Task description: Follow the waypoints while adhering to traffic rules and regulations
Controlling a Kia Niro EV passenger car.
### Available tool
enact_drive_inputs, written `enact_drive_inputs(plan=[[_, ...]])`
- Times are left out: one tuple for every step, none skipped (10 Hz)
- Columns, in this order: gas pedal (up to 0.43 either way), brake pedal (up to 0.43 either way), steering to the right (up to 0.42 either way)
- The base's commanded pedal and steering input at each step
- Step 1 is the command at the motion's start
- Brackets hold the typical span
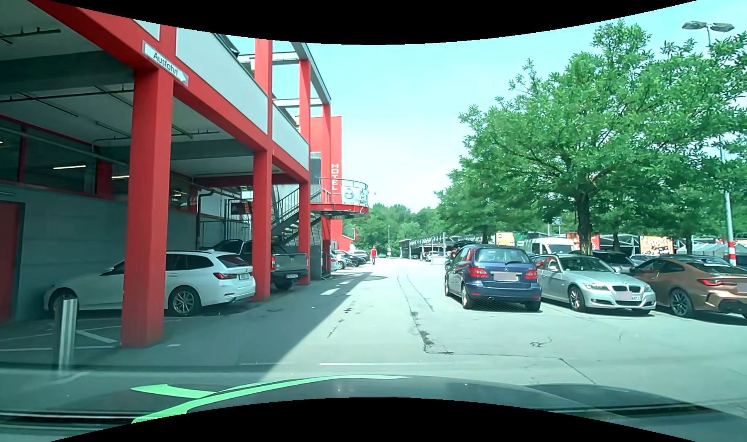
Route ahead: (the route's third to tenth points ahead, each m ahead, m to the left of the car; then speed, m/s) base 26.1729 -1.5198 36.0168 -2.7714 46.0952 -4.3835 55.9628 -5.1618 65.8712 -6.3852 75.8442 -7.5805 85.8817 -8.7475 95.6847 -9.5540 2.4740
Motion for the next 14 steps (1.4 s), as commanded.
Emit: enact_drive_inputs(plan=[[0.0,0.0,0.069],[0.02,0.0,0.061],[0.02,0.0,0.034],[0.028,0.0,0.011],[0.039,0.0,-0.02],[0.039,0.0,-0.039],[0.039,0.0,-0.057],[0.039,0.0,-0.064],[0.039,0.0,-0.066],[0.039,0.0,-0.068],[0.039,0.0,-0.069],[0.039,0.0,-0.068],[0.039,0.0,-0.068],[0.039,0.0,-0.068]])
